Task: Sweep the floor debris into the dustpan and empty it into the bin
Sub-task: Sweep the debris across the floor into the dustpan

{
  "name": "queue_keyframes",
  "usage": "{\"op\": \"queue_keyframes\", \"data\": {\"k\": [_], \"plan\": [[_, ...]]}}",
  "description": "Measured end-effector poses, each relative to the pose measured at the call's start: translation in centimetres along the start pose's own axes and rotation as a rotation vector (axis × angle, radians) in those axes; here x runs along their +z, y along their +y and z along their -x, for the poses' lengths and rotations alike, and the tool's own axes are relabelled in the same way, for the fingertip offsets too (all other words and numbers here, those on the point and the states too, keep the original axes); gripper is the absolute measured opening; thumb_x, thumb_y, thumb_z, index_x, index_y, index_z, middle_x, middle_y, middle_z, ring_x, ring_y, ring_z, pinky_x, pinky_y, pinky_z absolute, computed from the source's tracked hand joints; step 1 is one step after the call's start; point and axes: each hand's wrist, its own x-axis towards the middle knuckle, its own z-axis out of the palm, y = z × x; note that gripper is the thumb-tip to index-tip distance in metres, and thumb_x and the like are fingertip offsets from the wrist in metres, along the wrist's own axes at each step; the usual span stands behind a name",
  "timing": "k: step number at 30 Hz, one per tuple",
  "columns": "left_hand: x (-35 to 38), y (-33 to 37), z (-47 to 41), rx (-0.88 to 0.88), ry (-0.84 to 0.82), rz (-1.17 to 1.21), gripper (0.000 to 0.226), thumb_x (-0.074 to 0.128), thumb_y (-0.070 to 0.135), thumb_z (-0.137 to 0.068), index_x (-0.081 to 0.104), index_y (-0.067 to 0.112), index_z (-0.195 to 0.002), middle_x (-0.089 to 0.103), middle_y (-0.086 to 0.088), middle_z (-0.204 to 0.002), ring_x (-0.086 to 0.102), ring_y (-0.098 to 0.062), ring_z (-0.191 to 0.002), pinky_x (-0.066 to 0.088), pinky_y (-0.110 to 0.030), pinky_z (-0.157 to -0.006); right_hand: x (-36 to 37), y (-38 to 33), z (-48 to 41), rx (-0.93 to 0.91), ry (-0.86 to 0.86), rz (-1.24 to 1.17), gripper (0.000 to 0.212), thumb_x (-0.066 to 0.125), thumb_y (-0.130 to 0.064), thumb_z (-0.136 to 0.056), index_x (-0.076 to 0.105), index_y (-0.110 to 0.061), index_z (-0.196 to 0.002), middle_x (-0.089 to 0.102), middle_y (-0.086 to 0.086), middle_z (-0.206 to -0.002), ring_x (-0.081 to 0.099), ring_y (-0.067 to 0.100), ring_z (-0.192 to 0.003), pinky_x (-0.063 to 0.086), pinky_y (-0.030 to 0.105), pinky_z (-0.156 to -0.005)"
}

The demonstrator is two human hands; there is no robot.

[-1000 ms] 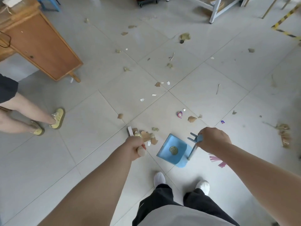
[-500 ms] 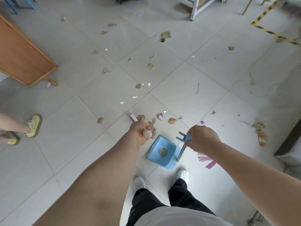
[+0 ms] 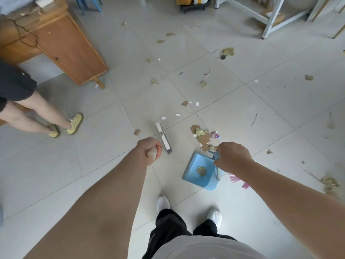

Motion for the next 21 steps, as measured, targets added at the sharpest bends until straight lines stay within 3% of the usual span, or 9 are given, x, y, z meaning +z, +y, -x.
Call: {"op": "queue_keyframes", "data": {"k": [3,5,7,10,15,18,21], "plan": [[-3.8,0.5,0.1,0.028,0.116,-0.003,0.018,0.048,-0.007,-0.087,0.054,0.003,-0.100,0.053,-0.015,-0.096,0.051,-0.012,-0.045,0.042,-0.012,-0.034,-0.4,-2.5,-1.2,-0.039,0.012,-0.007,0.020,0.060,-0.026,-0.088,0.062,-0.016,-0.105,0.062,0.003,-0.098,0.056,0.025,-0.086,0.040,0.026,-0.071],[-6.6,1.0,0.2,0.019,0.159,0.019,0.014,0.048,-0.008,-0.089,0.052,0.002,-0.097,0.052,-0.014,-0.091,0.051,-0.014,-0.049,0.043,-0.014,-0.033,-0.6,-4.6,-2.2,-0.066,0.007,-0.006,0.023,0.061,-0.028,-0.089,0.061,-0.015,-0.108,0.063,0.005,-0.107,0.061,0.026,-0.099,0.043,0.027,-0.074],[-9.7,1.6,-0.1,0.004,0.193,0.012,0.011,0.048,-0.008,-0.088,0.051,0.003,-0.089,0.051,-0.012,-0.080,0.051,-0.014,-0.038,0.044,-0.014,-0.035,-0.7,-6.7,-3.6,-0.087,0.011,-0.028,0.026,0.062,-0.030,-0.088,0.062,-0.016,-0.109,0.063,0.005,-0.109,0.061,0.027,-0.103,0.045,0.029,-0.076],[-14.0,3.2,-1.2,-0.030,0.249,0.009,0.011,0.050,-0.006,-0.086,0.052,0.004,-0.082,0.053,-0.011,-0.075,0.052,-0.014,-0.044,0.044,-0.015,-0.041,-0.7,-10.2,-5.9,-0.112,0.021,-0.045,0.027,0.063,-0.032,-0.087,0.064,-0.016,-0.108,0.065,0.005,-0.106,0.060,0.027,-0.103,0.042,0.028,-0.076],[-19.6,6.6,-4.6,-0.074,0.296,0.117,0.021,0.045,-0.006,-0.089,0.055,0.004,-0.104,0.054,-0.014,-0.098,0.051,-0.015,-0.061,0.046,-0.014,-0.035,-1.5,-15.7,-9.6,-0.097,0.003,-0.033,0.023,0.063,-0.035,-0.088,0.063,-0.019,-0.106,0.063,0.003,-0.094,0.060,0.025,-0.090,0.041,0.028,-0.070],[-22.1,8.5,-7.4,-0.085,0.322,0.088,0.018,0.042,-0.007,-0.086,0.053,0.007,-0.091,0.051,-0.011,-0.083,0.050,-0.016,-0.061,0.044,-0.012,-0.038,-2.0,-18.2,-11.7,-0.082,0.002,-0.013,0.015,0.061,-0.032,-0.089,0.067,-0.023,-0.100,0.058,-0.001,-0.085,0.053,0.022,-0.080,0.040,0.027,-0.068],[-23.1,10.3,-9.7,-0.086,0.285,0.012,0.023,0.043,-0.009,-0.086,0.047,0.009,-0.073,0.044,-0.007,-0.070,0.045,-0.017,-0.057,0.039,-0.014,-0.041,-2.0,-19.4,-13.5,-0.042,-0.007,-0.024,0.016,0.062,-0.032,-0.089,0.069,-0.024,-0.101,0.061,-0.001,-0.089,0.055,0.022,-0.083,0.039,0.026,-0.068]]}}
